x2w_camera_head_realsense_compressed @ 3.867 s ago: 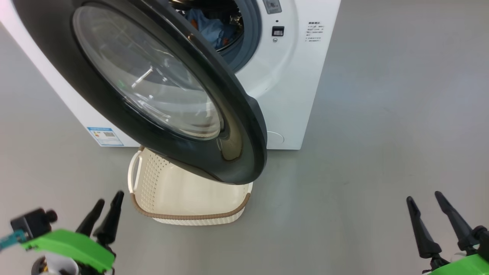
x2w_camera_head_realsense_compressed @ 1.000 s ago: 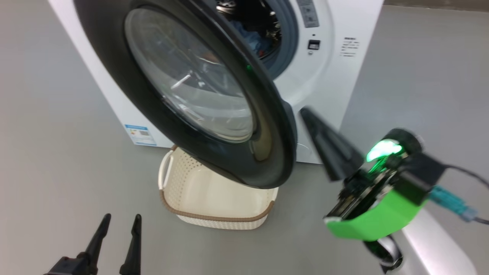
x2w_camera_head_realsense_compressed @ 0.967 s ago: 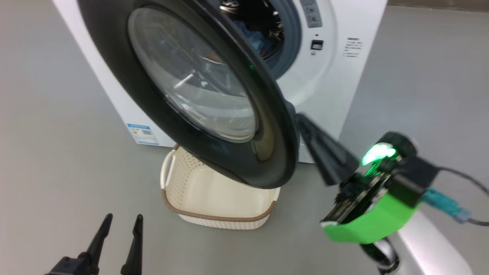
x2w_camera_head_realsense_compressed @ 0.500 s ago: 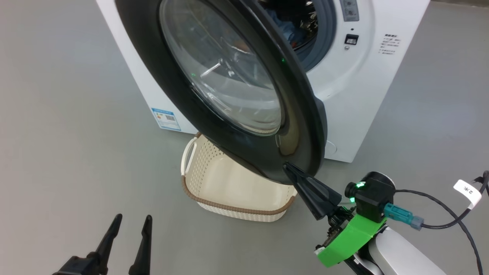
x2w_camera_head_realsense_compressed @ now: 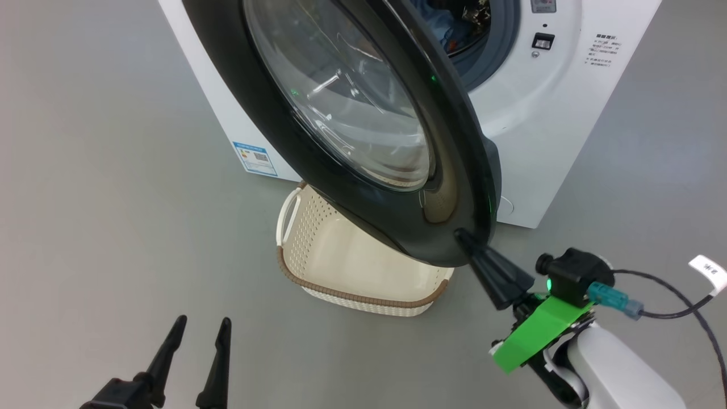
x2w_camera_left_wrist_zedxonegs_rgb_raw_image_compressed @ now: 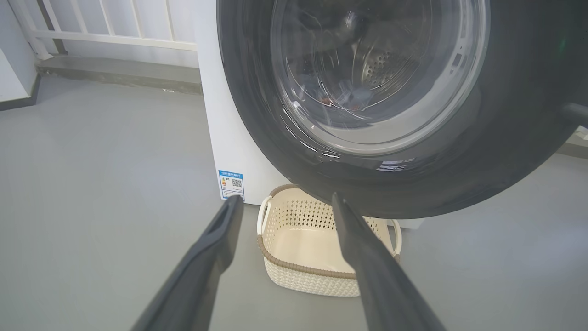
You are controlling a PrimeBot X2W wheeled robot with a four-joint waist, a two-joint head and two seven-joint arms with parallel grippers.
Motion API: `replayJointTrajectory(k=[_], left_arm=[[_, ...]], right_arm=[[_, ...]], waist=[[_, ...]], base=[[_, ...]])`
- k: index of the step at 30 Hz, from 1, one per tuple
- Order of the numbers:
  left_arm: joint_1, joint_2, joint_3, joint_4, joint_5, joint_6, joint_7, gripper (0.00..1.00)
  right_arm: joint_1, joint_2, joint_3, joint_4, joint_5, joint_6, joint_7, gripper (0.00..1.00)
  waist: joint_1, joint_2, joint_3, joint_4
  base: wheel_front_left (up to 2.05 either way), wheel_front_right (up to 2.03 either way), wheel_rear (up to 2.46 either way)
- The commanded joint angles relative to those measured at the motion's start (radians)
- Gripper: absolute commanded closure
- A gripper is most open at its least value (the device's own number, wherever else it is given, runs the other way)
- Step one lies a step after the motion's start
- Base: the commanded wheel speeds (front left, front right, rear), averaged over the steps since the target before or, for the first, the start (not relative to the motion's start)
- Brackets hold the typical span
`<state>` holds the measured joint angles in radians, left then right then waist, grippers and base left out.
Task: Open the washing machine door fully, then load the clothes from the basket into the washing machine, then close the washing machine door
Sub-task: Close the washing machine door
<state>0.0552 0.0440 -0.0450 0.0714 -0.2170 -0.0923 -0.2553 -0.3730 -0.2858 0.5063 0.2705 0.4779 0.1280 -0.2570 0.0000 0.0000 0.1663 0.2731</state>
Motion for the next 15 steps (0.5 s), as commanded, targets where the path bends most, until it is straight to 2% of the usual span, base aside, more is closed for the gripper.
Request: replayJointTrajectory(k=[1,15], left_arm=[[-0.041,0.006,0.031,-0.028,-0.006,0.004,-0.006,0.0],[-0.075,0.006,-0.009,-0.044,-0.019,0.016,-0.006,0.0]], right_arm=[[-0.023,0.004,0.0,-0.016,0.0,0.003,-0.005,1.0],[-0.133,-0.006,-0.168,0.032,-0.022,0.003,-0.005,1.0]], waist=[[0.0,0.0,0.004,0.001],[0.0,0.0,0.073,0.023]], base=[[0.0,0.0,0.0],[0.0,0.0,0.0]])
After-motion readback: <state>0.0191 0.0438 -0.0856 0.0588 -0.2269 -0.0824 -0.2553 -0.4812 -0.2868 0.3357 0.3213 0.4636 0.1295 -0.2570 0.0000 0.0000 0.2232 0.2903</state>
